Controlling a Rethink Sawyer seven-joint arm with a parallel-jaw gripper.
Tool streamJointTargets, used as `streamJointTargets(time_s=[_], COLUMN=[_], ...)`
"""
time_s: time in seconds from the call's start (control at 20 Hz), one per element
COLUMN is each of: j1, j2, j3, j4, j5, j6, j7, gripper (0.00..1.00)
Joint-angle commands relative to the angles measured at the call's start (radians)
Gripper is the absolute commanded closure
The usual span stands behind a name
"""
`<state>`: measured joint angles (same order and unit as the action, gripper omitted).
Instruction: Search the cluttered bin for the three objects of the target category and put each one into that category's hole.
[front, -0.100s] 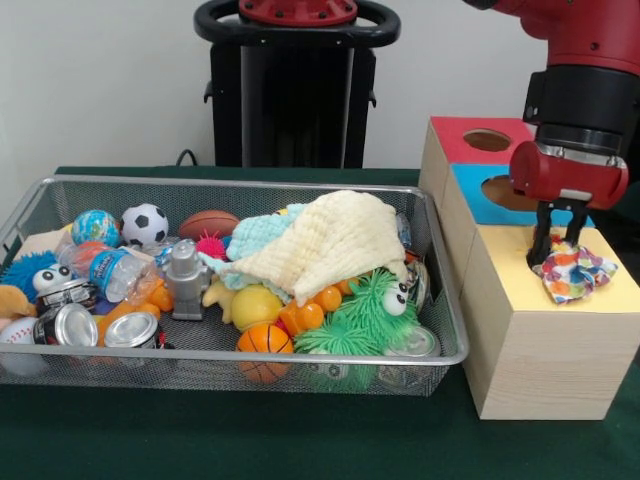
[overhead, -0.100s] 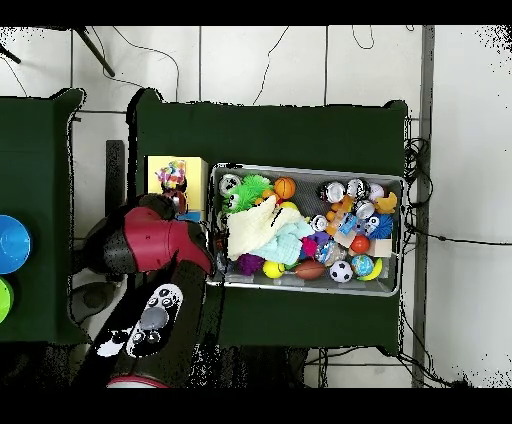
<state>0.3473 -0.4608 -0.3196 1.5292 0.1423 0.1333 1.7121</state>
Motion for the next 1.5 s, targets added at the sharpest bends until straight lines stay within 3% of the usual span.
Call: streamJointTargets(time_s=[0.05,0.65,0.95,1.2,1.25,1.5], j1=[-0.008,-0.001,-0.061,-0.065,-0.066,-0.069], j2=[0.093,0.098,0.014,0.009,0.009,0.008], j3=[0.066,0.058,0.136,0.142,0.143,0.146], j4=[0.093,0.086,0.129,0.128,0.128,0.132], j5=[-0.002,0.001,0.012,0.007,0.004,0.0], j6=[0.03,0.04,0.11,0.117,0.117,0.106], j7=[0.187,0.184,0.161,0.156,0.156,0.156], gripper=[0.0,0.0,0.0,0.0,1.0,1.0])
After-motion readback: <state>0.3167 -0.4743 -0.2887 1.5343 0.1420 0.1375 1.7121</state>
